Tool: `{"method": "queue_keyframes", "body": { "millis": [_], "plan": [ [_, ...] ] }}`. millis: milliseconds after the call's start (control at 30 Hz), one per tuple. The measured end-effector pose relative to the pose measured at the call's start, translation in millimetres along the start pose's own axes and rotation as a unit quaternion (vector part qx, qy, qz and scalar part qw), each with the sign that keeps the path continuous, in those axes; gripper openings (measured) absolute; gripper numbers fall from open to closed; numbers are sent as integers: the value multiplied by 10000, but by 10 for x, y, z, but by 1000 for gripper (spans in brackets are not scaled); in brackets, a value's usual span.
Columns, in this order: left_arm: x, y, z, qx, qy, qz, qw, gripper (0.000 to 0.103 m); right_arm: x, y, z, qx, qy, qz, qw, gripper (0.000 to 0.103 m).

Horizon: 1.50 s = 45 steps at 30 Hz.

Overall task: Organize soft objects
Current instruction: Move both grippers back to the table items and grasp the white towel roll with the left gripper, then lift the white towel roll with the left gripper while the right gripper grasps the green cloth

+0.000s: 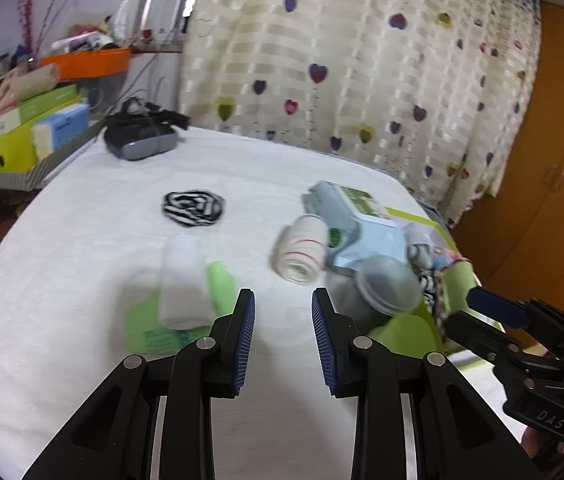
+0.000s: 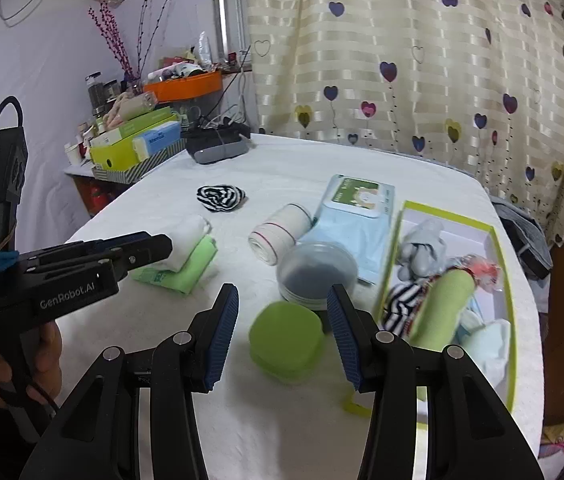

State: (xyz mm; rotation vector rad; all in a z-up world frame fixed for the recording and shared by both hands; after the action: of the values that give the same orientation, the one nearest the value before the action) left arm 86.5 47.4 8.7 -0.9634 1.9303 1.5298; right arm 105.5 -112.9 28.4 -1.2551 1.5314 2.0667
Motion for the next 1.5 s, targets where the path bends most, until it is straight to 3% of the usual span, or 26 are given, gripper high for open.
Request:
{"method": "queue_keyframes", "body": {
  "millis": [333,500,1100,1267,1500],
  "plan": [
    [-42,-163,418,-326,328,80,9989,29,-66,-171,105,-106,133,97,9998,47],
    [-55,-296,582,-493,465,168,9976,35,-76,-262,123,-134,157,173,9996,47],
    [0,-909,701,-681,440,686,9943,36,-124,-482,114,-245,153,315,9991,47],
    [5,-870,711,-591,452,605,9954,22,-132,-519,139,-257,153,354,9989,47],
    [-36,-623,802,-490,636,259,9964,21,-181,-544,289,-262,271,378,9986,47]
  ]
}}
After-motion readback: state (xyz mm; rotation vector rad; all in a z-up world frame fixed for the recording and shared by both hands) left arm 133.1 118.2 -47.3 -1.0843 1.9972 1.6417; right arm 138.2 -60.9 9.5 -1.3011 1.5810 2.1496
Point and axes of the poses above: each gripper's, at about its wrist camera, not at the fingertips, and y roughly against the way its jaws point, z to its left, x to its underside, the point moved 2 cm from there along -y, roughly the way its jaws point
